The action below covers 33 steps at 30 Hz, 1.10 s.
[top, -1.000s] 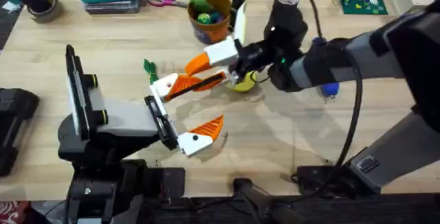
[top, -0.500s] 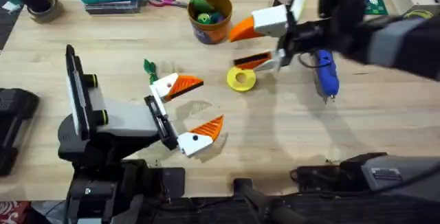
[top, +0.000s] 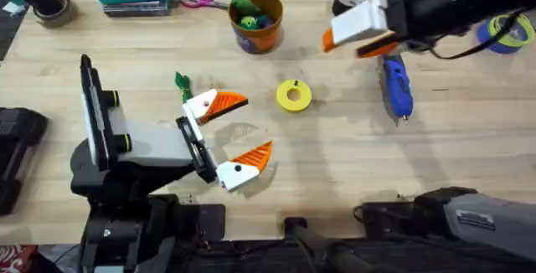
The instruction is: Pick up the gripper from the table and insert it into the empty holder that is missing its gripper. Then pick up a screw, insert it into the mounting hole, and use the screwdriver to tighten it. Finally, clean up the table by picking up the vegetable and placing it into the bucket.
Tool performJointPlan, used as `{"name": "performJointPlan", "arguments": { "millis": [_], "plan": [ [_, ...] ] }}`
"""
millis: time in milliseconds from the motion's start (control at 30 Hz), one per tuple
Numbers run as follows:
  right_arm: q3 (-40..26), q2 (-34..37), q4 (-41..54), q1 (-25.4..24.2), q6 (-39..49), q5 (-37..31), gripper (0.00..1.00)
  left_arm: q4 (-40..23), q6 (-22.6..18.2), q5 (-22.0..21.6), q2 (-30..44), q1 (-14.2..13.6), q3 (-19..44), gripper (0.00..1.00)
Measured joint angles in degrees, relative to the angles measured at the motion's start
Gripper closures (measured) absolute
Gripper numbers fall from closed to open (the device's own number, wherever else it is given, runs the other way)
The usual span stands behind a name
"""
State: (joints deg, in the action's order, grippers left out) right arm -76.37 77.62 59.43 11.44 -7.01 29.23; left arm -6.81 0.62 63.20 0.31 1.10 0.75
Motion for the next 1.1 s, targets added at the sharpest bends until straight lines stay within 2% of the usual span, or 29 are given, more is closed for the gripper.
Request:
{"name": "performJointPlan", "arguments": {
  "millis": [133,300,867,1100],
  "plan": [
    [-4.3,0.0,7.3,0.0,2.9,-8.4,0.004,0.0,0.0,0.0,0.0,0.0,0.0,0.058],
    [-9.2,0.0,14.2,0.2,7.5,-15.1,0.004,0.0,0.0,0.0,0.0,0.0,0.0,0.058],
    [-9.3,-0.4,14.9,6.3,8.8,-19.9,0.005,0.0,0.0,0.0,0.0,0.0,0.0,0.058],
    [-3.2,-5.0,10.0,6.3,8.7,-20.8,0.004,0.0,0.0,0.0,0.0,0.0,0.0,0.058]
  ]
}}
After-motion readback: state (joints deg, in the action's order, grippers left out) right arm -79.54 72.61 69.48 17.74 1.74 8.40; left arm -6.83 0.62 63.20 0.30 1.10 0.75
